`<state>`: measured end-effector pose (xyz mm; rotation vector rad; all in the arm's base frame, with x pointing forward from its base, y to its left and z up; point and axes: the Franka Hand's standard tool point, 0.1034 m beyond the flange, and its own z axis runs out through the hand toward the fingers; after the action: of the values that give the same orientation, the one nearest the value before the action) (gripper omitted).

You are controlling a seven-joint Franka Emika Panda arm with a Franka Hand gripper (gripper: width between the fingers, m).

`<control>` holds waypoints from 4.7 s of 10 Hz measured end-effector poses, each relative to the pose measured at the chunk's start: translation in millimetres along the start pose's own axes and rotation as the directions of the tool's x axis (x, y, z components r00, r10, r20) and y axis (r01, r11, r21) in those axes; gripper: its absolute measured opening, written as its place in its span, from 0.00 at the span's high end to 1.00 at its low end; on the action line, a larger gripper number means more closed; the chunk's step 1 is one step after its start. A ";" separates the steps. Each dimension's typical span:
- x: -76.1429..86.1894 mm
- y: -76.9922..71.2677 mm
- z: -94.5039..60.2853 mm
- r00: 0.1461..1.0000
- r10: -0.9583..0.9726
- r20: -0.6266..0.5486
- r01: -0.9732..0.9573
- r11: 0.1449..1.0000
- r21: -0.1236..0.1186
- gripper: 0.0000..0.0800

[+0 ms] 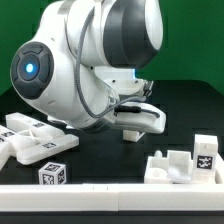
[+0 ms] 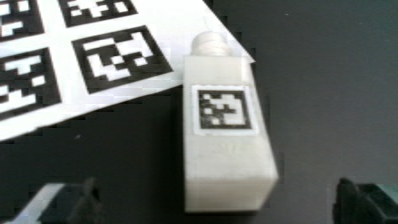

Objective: Assemble chair

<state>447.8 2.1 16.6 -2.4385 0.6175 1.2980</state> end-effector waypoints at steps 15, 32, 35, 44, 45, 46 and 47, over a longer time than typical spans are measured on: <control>-28.8 -37.4 -76.7 0.966 -0.069 -0.249 0.082 0.996 0.042 0.64; -21.0 -105.2 -167.5 0.221 -0.340 -0.914 0.189 0.934 -0.302 0.64; -18.9 -119.4 -174.1 0.197 -0.439 -0.876 0.197 0.893 -0.404 0.64; 6.2 -125.9 -172.8 0.122 -0.492 -0.862 0.178 0.866 -0.468 0.64; 8.2 -125.1 -170.4 0.126 -0.493 -0.861 0.177 0.865 -0.469 0.64; 9.3 -125.3 -169.0 0.127 -0.493 -0.861 0.176 0.865 -0.470 0.64; 9.3 -126.1 -168.5 0.125 -0.494 -0.860 0.177 0.864 -0.470 0.64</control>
Offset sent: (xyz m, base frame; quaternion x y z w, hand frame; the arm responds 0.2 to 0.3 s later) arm -0.0205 0.0102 -0.0173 -0.0070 0.0180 0.0130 0.9997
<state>635.1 31.0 108.6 -3.1262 0.0147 -0.6430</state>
